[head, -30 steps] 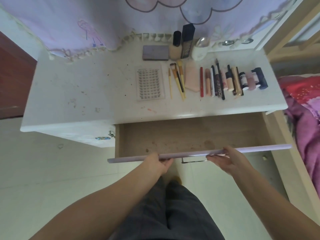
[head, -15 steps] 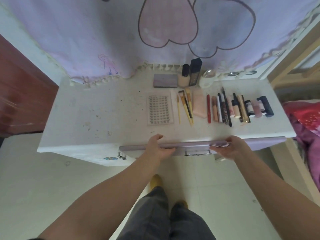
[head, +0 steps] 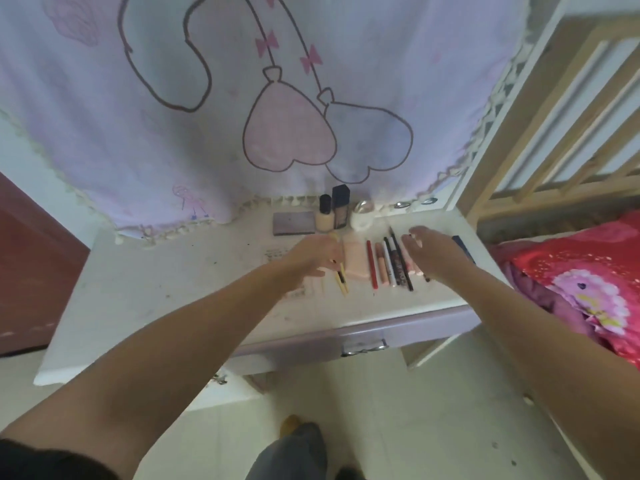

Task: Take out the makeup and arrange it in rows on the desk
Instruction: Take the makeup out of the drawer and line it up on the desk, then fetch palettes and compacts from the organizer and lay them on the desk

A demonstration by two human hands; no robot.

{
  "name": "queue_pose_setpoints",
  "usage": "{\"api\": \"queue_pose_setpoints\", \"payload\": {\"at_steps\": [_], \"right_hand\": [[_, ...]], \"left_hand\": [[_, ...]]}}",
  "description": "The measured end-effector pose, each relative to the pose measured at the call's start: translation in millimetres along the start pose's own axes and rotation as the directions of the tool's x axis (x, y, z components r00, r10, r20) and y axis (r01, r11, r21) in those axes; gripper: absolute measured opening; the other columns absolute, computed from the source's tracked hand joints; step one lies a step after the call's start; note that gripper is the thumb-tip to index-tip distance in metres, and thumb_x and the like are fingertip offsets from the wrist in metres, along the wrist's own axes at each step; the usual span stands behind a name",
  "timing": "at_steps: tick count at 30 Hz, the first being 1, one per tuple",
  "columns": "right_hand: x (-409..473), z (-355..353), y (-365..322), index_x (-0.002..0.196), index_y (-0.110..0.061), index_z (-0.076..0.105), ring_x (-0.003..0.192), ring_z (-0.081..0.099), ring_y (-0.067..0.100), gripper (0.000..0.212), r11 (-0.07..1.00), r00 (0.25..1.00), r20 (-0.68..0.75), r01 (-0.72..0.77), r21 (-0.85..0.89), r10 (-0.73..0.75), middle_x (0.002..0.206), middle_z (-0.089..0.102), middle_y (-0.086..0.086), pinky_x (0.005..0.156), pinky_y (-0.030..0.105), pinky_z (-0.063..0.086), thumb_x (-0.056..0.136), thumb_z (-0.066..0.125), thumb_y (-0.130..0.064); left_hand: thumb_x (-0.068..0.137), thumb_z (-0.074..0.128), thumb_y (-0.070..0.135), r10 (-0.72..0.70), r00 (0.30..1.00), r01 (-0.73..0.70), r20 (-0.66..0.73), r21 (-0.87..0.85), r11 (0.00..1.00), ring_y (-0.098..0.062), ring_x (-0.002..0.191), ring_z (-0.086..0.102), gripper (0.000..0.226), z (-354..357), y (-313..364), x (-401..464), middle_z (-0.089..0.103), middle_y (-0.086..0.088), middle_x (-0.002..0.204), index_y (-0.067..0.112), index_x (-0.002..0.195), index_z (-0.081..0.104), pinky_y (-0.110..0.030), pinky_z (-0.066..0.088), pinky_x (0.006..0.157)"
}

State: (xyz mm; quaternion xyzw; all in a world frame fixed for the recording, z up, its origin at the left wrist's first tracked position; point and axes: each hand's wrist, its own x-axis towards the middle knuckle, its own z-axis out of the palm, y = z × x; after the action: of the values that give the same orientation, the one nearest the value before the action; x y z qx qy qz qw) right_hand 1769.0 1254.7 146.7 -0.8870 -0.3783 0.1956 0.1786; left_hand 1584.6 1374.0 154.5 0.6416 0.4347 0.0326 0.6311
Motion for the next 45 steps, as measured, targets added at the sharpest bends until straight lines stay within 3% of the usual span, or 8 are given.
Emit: {"api": "queue_pose_setpoints", "payload": {"at_steps": [3,7,16,25,29,34,40,45], "right_hand": [[-10.2,-11.0,0.2,0.136,-0.016,0.045,0.127,0.046,0.033,0.048,0.942,0.893,-0.353,0.185,-0.281,-0.280,0.140,0.047,0.011,0.106,0.051,0.033,0.097,0.030,-0.040],[-29.6,-11.0,19.3,0.139,-0.019,0.042,0.135,0.038,0.031,0.055,0.886,0.855,-0.410,0.113,-0.450,-0.317,0.146,0.041,0.013,0.105,0.061,0.028,0.093,0.025,-0.043],[-92.7,12.6,58.0,0.145,-0.022,0.026,0.141,0.025,0.029,0.059,0.836,0.835,-0.549,-0.327,-0.441,0.037,0.152,0.032,0.012,0.106,0.067,0.019,0.092,0.025,-0.048],[-252.7,76.9,76.8,0.143,-0.021,0.029,0.141,0.016,0.028,0.061,0.660,0.594,-0.646,-0.730,-0.180,0.480,0.153,0.027,0.013,0.103,0.070,0.021,0.088,0.028,-0.048],[-355.8,118.2,70.1,0.146,-0.025,0.024,0.142,0.013,0.026,0.062,0.493,0.395,-0.641,-0.869,-0.029,0.658,0.154,0.025,0.010,0.106,0.068,0.016,0.090,0.026,-0.053],[-494.4,184.5,36.6,0.145,-0.026,0.028,0.144,0.018,0.025,0.063,0.239,0.104,-0.533,-0.952,0.191,0.840,0.154,0.026,0.008,0.109,0.068,0.010,0.090,0.020,-0.057],[-665.2,277.8,-38.4,0.150,-0.031,0.008,0.140,-0.020,0.016,0.074,-0.073,-0.219,-0.398,-0.933,0.352,0.891,0.159,-0.003,0.001,0.109,0.059,-0.018,0.083,-0.003,-0.061],[-800.9,355.0,-105.9,0.145,-0.027,0.030,0.143,0.018,0.026,0.074,-0.355,-0.468,-0.199,-0.833,0.425,0.861,0.155,0.026,0.007,0.109,0.066,0.003,0.090,-0.007,-0.061]], "left_hand": [[0.100,0.036,0.027,0.472,0.878,-0.352,-0.071,0.572,0.741,-0.027,0.109,0.057,0.035,20.0,24.2,10.1,0.060,-0.010,0.121,0.008,0.124,0.054,-0.036,0.045,0.092],[0.095,0.041,0.035,0.778,0.620,-0.402,0.101,0.892,0.205,-0.029,0.114,0.056,0.040,42.8,18.0,25.3,0.060,-0.008,0.122,0.014,0.129,0.052,-0.047,0.041,0.100],[0.091,0.032,0.047,0.712,0.512,-0.555,0.480,0.818,-0.152,-0.030,0.130,0.046,0.058,77.9,10.6,45.4,0.051,-0.014,0.138,0.015,0.138,0.045,-0.061,0.034,0.103],[0.087,0.034,0.046,0.457,0.211,-0.808,0.864,0.417,-0.416,-0.033,0.125,0.050,0.062,174.5,-11.1,-22.5,0.054,-0.019,0.133,0.010,0.134,0.051,-0.064,0.036,0.096],[0.097,0.025,0.050,0.282,0.035,-0.849,0.959,0.177,-0.497,-0.026,0.146,0.008,0.065,217.8,-51.7,-93.5,0.014,-0.013,0.157,0.017,0.152,0.009,-0.059,0.004,0.113],[0.098,0.019,0.051,0.057,-0.187,-0.821,0.981,-0.124,-0.557,-0.022,0.146,-0.004,0.063,248.0,-120.2,-210.3,0.002,-0.007,0.159,0.021,0.151,0.002,-0.056,-0.003,0.115],[0.092,0.004,0.058,-0.179,-0.363,-0.736,0.915,-0.399,-0.548,-0.021,0.146,-0.004,0.069,252.0,-239.9,-368.7,0.002,-0.007,0.159,0.022,0.151,0.003,-0.055,-0.010,0.112],[0.092,0.004,0.059,-0.327,-0.485,-0.663,0.811,-0.585,-0.467,-0.021,0.146,-0.003,0.067,235.0,-346.2,-504.4,0.003,-0.005,0.159,0.028,0.151,0.002,-0.057,-0.008,0.112]]}}
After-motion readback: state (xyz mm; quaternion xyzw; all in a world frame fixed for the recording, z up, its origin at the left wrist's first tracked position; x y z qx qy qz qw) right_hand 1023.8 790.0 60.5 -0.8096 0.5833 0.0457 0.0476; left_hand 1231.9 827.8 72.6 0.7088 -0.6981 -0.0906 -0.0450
